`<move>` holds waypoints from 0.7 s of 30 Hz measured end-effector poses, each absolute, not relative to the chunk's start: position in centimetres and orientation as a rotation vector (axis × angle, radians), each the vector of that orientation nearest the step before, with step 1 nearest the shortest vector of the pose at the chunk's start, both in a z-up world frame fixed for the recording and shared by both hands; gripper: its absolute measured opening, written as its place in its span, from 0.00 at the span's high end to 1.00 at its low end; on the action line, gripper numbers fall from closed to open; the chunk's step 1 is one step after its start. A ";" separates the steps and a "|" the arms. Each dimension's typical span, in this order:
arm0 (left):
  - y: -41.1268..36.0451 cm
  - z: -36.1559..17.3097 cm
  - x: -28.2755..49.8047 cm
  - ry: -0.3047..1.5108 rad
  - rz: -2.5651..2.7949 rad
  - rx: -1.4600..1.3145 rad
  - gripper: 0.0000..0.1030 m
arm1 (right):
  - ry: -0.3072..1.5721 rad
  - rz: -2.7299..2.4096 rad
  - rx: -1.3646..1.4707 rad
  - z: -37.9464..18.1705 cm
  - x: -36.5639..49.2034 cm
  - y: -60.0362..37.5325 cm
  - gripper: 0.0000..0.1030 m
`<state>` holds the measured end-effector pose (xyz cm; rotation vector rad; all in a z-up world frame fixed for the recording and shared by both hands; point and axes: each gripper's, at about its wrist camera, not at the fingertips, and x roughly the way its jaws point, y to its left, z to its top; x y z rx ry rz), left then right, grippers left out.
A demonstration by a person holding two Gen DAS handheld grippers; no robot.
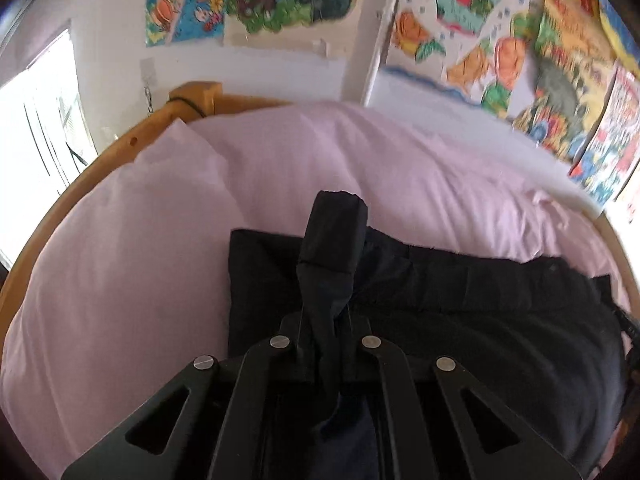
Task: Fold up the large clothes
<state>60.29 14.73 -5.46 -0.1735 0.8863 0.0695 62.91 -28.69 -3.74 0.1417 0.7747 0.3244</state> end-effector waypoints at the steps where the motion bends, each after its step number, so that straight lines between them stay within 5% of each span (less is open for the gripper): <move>1: 14.6 -5.7 60.3 0.893 0.074 -0.158 0.94 | 0.780 0.320 0.143 -4.1 62.9 -28.7 0.77; 6: 14.7 -4.2 59.2 0.881 0.120 -0.200 0.83 | 0.747 0.260 0.114 -2.9 61.7 -28.9 0.64; 9: 13.9 -2.1 57.9 0.814 0.161 -0.234 0.56 | 0.698 0.213 0.054 -0.6 60.4 -27.4 0.56; 10: 13.5 -1.3 57.1 0.770 0.179 -0.241 0.47 | 0.679 0.197 0.032 0.1 59.9 -26.7 0.47; 12: 12.0 0.2 55.2 0.691 0.196 -0.231 0.46 | 0.613 0.190 0.002 1.7 57.8 -24.9 0.32; 16: 6.9 0.9 52.0 0.591 0.068 -0.140 0.46 | 0.501 0.293 -0.067 2.6 53.0 -21.0 0.31; 21: 1.2 -3.4 54.8 0.684 0.049 0.045 0.46 | 0.448 0.258 -0.166 0.6 53.0 -17.8 0.31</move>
